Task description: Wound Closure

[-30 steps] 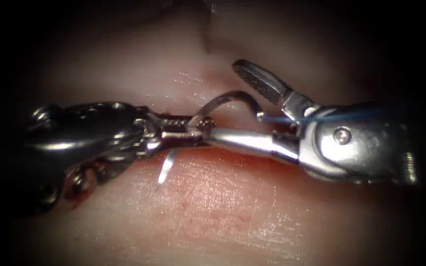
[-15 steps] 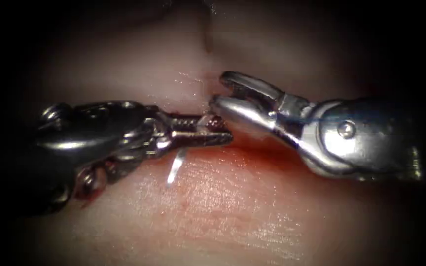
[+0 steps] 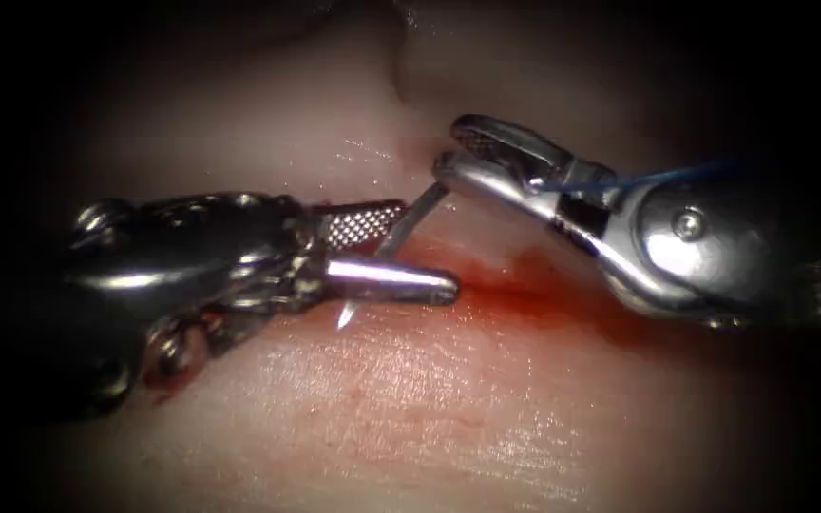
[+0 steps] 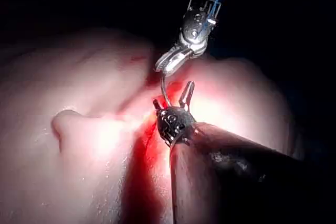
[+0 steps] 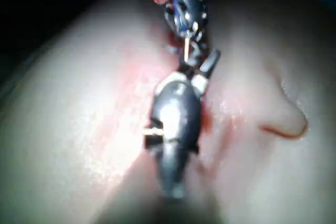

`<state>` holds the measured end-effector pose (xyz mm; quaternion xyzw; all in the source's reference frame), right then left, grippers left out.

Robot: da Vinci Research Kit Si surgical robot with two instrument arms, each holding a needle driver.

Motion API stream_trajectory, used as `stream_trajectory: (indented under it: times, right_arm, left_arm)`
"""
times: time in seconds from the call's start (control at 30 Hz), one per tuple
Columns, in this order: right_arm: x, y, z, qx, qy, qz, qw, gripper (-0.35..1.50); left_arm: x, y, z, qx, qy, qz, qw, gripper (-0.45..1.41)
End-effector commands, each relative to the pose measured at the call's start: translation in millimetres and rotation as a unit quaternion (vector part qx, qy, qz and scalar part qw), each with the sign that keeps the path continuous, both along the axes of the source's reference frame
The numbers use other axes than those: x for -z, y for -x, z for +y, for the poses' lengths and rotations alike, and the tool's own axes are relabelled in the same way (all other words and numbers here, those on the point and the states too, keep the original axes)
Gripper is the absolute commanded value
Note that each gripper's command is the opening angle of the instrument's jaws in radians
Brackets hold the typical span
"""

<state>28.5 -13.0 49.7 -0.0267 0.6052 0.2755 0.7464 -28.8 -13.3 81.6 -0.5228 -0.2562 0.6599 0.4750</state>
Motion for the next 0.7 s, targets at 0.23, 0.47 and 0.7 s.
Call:
stream_trajectory:
  times: [0.23,0.47,0.7]
  right_arm:
    - [-2.0,0.1,0.7,0.053,0.049,-0.036,0.997,-0.35]
    - [-4.7,-2.2,2.4,0.1,0.132,-0.086,0.982,-0.35]
    - [-4.8,-3.3,2.6,0.113,0.174,-0.101,0.973,-0.35]
  left_arm:
    - [-0.4,-1.2,-1.6,-0.03,0.095,0.017,0.995,1.25]
    - [-2.7,-1.6,-5.9,-0.075,0.139,0.076,0.985,1.25]
    - [-6.0,-0.4,-8.1,-0.123,0.134,0.111,0.977,1.25]
